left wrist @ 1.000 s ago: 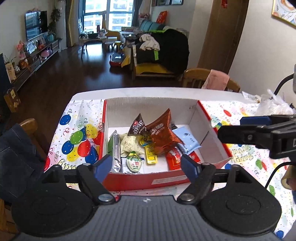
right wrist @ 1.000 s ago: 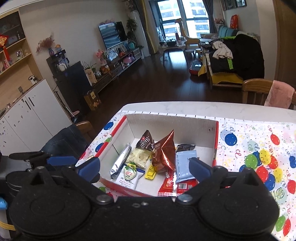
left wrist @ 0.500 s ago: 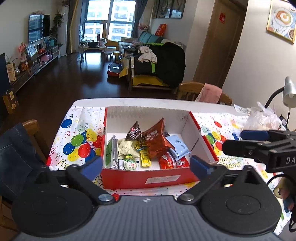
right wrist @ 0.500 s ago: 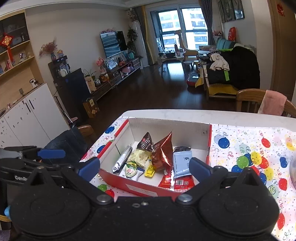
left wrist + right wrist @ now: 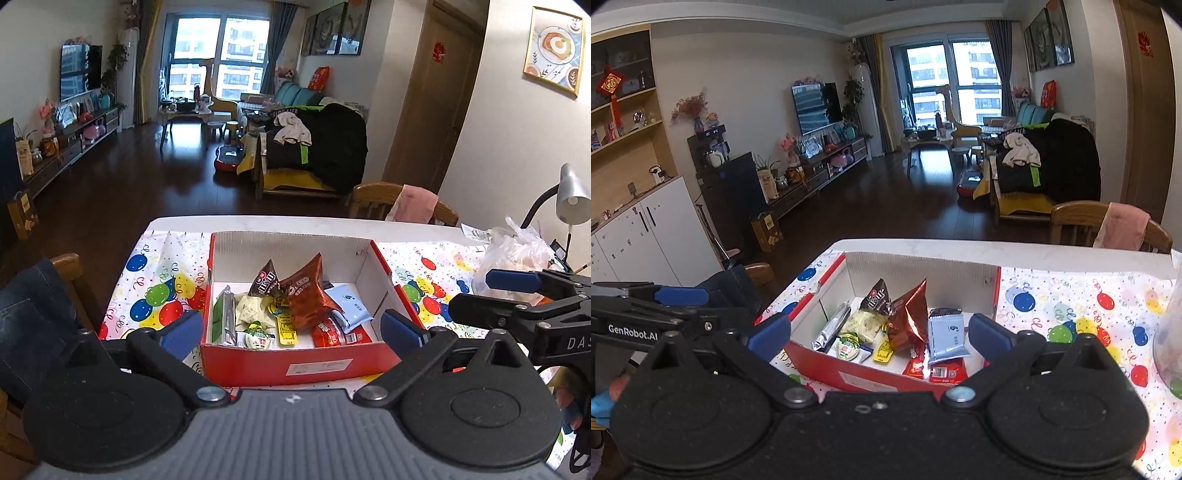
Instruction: Organize snacks
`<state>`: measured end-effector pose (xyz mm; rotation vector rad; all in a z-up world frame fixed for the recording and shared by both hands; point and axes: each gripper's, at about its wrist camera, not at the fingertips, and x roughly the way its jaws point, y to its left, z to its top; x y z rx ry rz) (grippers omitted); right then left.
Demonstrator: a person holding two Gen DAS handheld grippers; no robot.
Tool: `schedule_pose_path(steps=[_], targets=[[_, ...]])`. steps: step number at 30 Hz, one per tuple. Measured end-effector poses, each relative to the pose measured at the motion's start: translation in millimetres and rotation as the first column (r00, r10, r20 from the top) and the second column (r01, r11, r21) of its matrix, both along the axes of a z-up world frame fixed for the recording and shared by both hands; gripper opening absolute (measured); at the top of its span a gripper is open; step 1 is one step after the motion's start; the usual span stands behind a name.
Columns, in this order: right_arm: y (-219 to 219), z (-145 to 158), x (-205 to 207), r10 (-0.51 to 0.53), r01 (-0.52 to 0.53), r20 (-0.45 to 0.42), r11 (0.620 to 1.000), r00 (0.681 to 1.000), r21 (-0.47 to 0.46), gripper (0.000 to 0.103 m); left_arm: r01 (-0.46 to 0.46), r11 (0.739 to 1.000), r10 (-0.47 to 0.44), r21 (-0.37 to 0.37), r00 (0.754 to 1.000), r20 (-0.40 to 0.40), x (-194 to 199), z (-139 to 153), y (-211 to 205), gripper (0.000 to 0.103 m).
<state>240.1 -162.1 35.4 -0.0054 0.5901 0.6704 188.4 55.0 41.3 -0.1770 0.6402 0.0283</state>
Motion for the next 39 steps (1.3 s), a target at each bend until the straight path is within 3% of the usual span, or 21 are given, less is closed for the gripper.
schedule_pose_path(steps=[20,39], targets=[[-7.2,-5.0,1.3,-0.032,0.034,-0.036,0.997,0.999,0.071,0.103,-0.009,1.0,0.009,0.025,1.0,0.003,-7.4,1.4,-5.9,0.103],[-1.6,-8.9,-0.2,-0.04,0.042,-0.042,0.997,0.998,0.066,0.103,-0.013,1.0,0.013,0.011,1.0,0.01,-9.9,2.1,-6.2,0.103]])
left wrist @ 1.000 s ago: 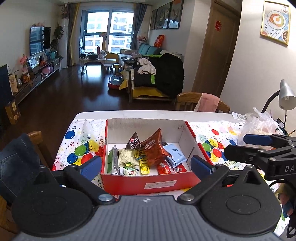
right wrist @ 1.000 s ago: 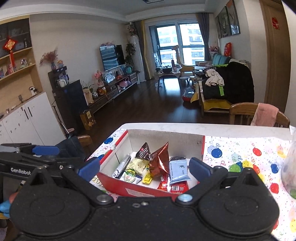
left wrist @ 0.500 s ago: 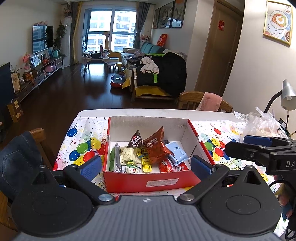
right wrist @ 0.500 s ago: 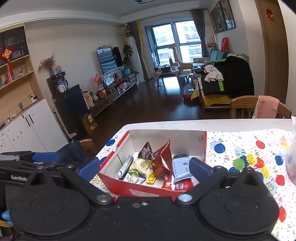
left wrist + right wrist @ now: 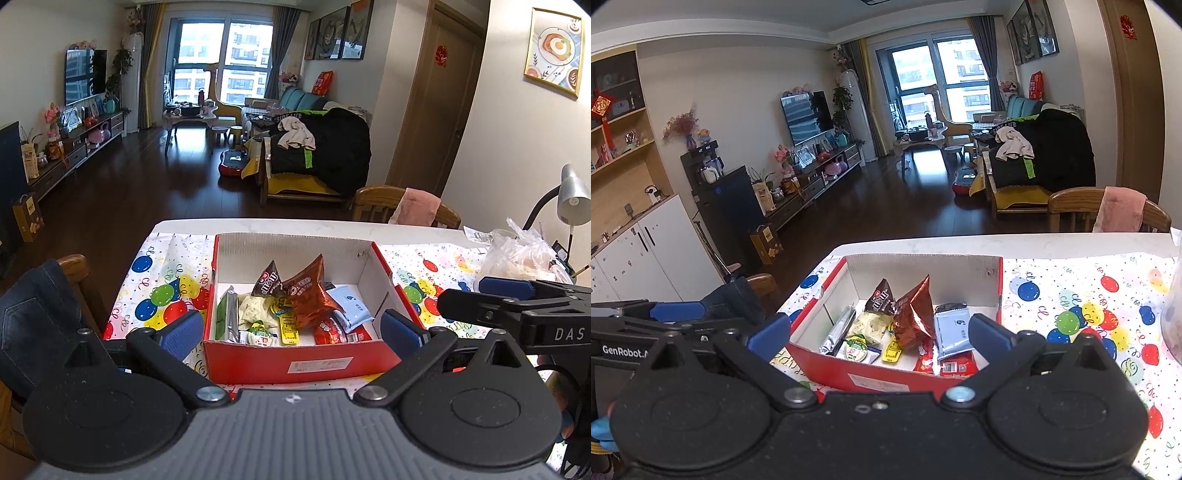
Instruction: Organize snacks
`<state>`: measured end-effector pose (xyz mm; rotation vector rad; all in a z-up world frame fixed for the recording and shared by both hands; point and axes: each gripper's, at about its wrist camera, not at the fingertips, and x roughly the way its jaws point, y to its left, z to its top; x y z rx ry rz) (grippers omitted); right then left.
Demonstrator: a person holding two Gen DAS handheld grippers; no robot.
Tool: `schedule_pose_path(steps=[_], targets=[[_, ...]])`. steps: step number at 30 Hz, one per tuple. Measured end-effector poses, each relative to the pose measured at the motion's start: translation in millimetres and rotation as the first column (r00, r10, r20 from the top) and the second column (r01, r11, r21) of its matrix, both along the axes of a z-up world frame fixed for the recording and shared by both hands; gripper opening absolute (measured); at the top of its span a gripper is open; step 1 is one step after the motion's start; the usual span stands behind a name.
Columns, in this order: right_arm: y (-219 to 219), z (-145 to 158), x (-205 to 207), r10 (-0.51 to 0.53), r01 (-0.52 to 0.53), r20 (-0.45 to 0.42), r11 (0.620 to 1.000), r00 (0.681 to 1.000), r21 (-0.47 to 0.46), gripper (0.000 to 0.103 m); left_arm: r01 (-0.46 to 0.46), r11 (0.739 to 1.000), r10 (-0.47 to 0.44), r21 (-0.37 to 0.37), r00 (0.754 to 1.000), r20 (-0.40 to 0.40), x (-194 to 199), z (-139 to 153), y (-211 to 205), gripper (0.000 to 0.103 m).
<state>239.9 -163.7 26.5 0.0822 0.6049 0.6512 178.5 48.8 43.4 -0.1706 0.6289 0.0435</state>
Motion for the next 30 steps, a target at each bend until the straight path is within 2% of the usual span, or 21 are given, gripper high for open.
schedule_pose_path(steps=[30], targets=[[6.5,7.0,-13.8,-0.007,0.007,0.008,1.0,1.0,0.006,0.103,0.019,1.0,-0.019,-0.008,1.0,0.025,-10.1,8.9,4.6,0.103]])
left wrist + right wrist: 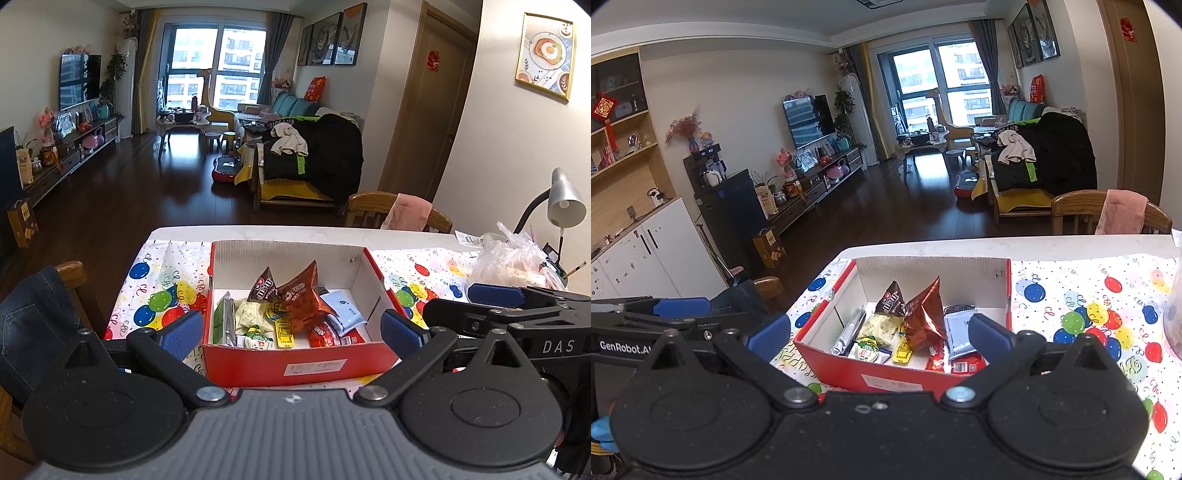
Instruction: Organize snacks
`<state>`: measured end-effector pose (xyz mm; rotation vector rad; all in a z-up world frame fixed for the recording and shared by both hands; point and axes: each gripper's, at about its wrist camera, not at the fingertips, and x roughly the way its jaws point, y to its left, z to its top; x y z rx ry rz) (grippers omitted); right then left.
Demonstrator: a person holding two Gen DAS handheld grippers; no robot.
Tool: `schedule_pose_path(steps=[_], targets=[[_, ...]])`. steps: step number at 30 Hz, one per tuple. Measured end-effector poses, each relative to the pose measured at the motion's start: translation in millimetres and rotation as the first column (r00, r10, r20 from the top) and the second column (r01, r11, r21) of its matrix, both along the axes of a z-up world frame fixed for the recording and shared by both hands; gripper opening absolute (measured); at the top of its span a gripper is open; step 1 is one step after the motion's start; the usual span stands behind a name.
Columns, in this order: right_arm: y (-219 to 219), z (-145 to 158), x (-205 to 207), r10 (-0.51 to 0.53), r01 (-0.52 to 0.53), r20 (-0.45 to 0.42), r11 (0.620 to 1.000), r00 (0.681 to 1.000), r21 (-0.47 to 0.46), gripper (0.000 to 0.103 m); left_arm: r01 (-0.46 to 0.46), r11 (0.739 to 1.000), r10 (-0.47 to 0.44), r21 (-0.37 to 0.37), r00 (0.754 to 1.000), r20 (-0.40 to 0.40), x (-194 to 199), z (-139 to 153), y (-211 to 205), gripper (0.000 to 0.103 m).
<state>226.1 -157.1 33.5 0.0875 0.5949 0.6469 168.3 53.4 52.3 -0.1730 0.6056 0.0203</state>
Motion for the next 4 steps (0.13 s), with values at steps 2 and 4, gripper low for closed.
schedule_pose_path(steps=[2,4], targets=[[0.6,0.8,-4.9,-0.006,0.006,0.0,1.0,1.0,-0.002,0.103,0.006,1.0,-0.006,-0.001,1.0,-0.002,-2.6,-0.2,0.6,0.103],[0.3,1.1,-10.6,-0.015,0.015,0.002,1.0,1.0,-0.004,0.103,0.012,1.0,-0.012,-0.016,1.0,-0.005,-5.5,-0.3,2.6,0.103]])
